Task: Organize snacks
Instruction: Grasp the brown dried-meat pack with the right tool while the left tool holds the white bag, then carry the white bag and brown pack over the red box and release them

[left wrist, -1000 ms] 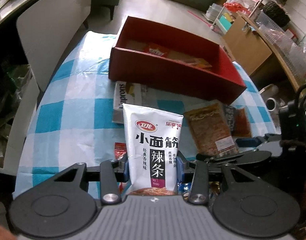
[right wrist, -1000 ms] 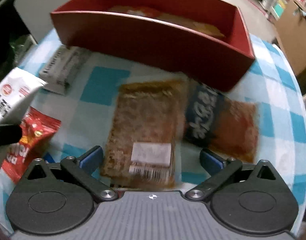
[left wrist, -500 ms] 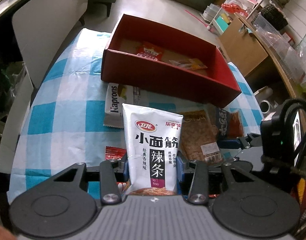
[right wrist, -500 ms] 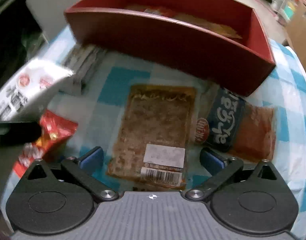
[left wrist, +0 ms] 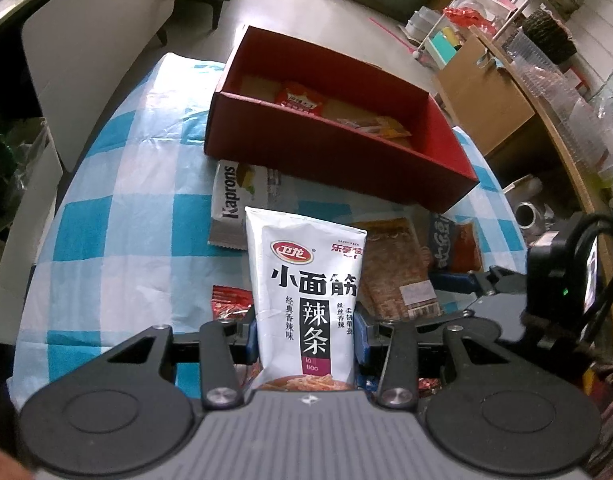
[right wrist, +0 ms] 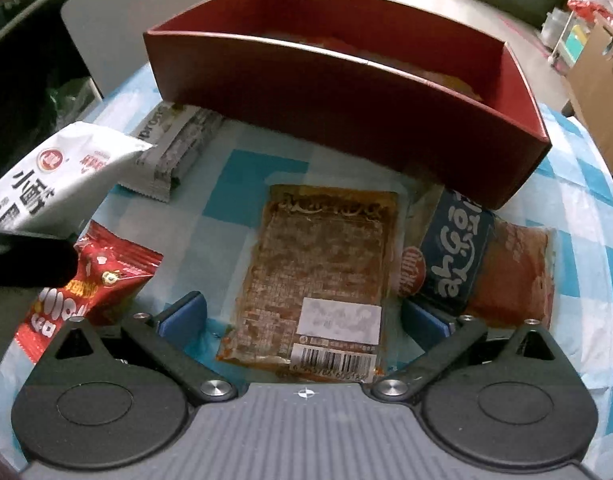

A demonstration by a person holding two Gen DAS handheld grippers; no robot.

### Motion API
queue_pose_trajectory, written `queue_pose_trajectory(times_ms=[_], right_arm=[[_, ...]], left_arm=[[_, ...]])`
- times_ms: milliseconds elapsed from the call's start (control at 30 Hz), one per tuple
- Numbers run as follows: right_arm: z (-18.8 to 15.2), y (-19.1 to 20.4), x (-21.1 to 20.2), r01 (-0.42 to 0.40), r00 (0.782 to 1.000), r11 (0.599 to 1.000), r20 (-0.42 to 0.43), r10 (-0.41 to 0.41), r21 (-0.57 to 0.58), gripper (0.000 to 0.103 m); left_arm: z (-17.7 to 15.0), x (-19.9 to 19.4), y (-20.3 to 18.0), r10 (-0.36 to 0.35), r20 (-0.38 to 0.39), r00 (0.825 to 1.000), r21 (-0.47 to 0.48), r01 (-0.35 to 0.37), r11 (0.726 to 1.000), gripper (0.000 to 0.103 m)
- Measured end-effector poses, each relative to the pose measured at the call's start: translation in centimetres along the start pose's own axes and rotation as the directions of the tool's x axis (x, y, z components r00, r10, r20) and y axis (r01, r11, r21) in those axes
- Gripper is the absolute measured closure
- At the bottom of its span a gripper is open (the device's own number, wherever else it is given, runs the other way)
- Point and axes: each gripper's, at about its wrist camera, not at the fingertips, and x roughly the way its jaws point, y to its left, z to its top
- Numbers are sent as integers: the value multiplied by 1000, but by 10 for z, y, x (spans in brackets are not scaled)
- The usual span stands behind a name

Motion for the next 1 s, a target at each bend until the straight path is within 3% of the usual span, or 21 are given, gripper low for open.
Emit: queue_pose_trajectory(times_ms=[133,333,533,700,800,900,1000], right_arm=[[5,-5,8,-13,1000,1000,-20,12,-26,5],[4,-17,-3,-23,1000,999,5,23,-39,21],[0,-32,-12,-69,997,998,31,69,-14,30],[-3,-36,-27,-68,994,997,79,70,-18,31],[-5,-43,-40,-88,990,996,116,86,10,31],[-12,-53,-45,-104,989,994,115,98,47,31],[-17,-62,-53,-149,982,986,128,137,81,31]], left_arm=[[0,0,1,24,4,1000,-8,-24,1000,67],[2,10,-6,75,0,997,7,-75,997,67],[4,13,-22,107,19,994,37,-108,993,67],[0,8,-33,154,58,986,56,-157,986,67],[-6,0,-29,174,57,983,11,-175,984,67],[-6,-5,-28,153,21,988,-8,-153,988,67],[4,-9,-37,111,42,993,2,-111,994,67]])
